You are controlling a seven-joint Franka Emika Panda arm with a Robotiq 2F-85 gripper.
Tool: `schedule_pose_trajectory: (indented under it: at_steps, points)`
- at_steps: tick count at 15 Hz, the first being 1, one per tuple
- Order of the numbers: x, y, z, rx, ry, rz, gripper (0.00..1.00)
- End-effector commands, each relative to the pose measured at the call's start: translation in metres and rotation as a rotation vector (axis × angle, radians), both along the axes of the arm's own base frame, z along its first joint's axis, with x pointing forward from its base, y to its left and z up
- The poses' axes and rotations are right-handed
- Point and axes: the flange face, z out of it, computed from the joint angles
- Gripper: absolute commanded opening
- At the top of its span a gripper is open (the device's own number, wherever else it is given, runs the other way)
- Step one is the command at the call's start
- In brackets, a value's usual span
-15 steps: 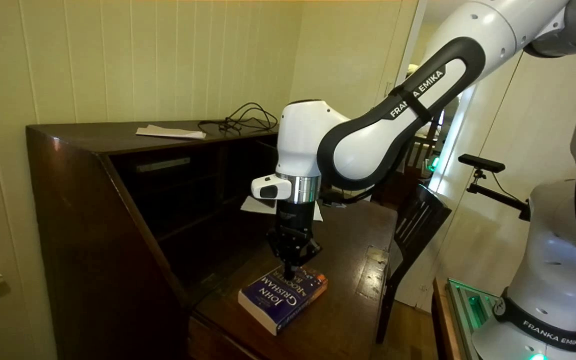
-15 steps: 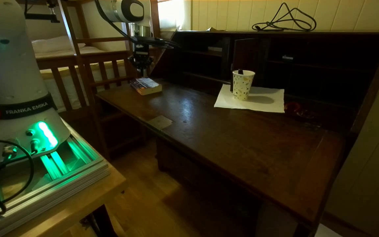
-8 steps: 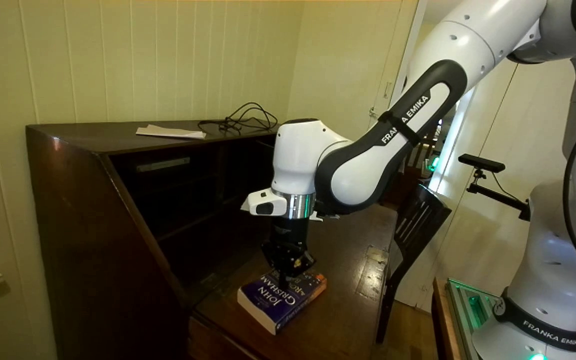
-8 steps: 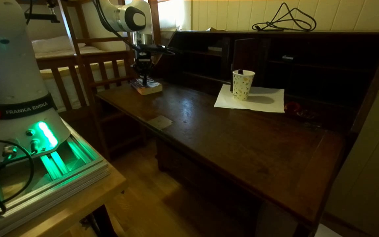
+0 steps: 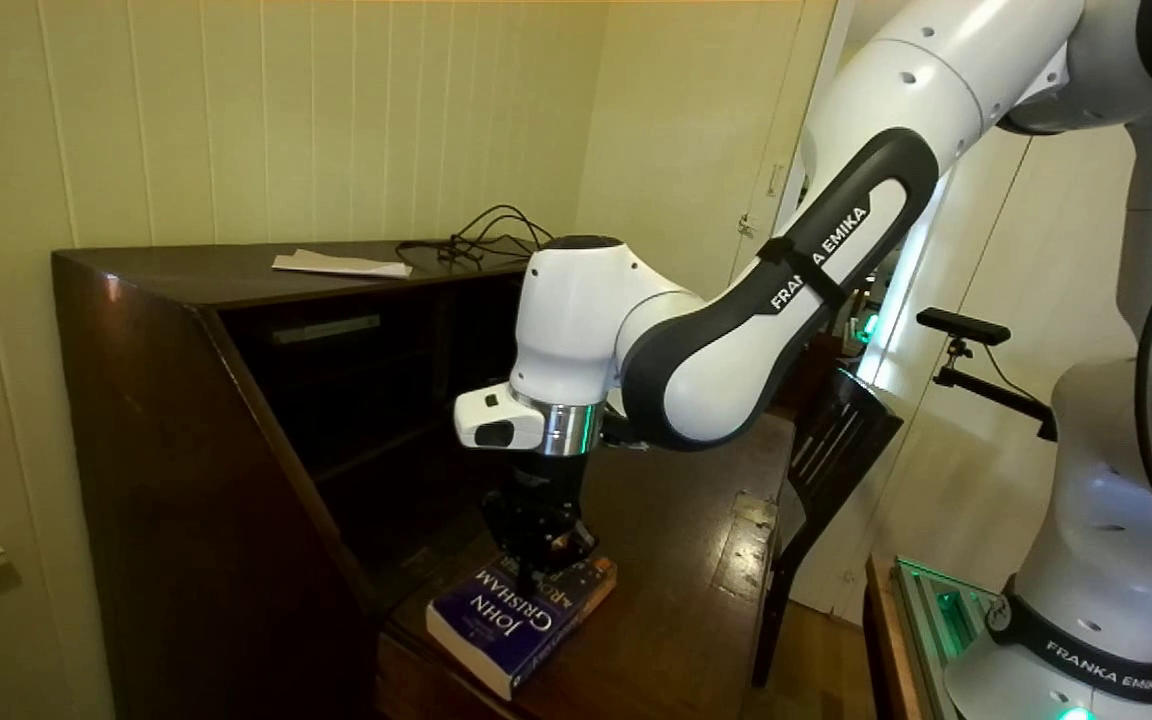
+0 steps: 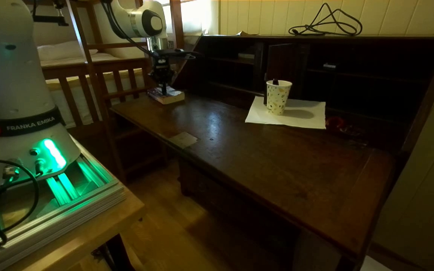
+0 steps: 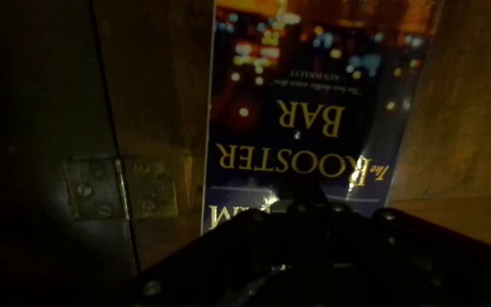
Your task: Move the blue book to the left then place it on the upper shelf of the cabinet.
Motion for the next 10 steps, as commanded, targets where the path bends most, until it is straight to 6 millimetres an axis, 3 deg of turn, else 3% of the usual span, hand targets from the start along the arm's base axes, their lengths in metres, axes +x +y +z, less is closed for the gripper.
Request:
schedule_pose_trajectory:
  at_steps: [1, 4, 10]
  points:
    - [0.010, 0.037, -0.013, 0.010, -0.009, 0.028, 0.00]
    - [0.014, 0.051, -0.013, 0.013, -0.005, 0.044, 0.00]
    - [0.005, 0.051, 0.016, 0.004, 0.020, 0.063, 0.00]
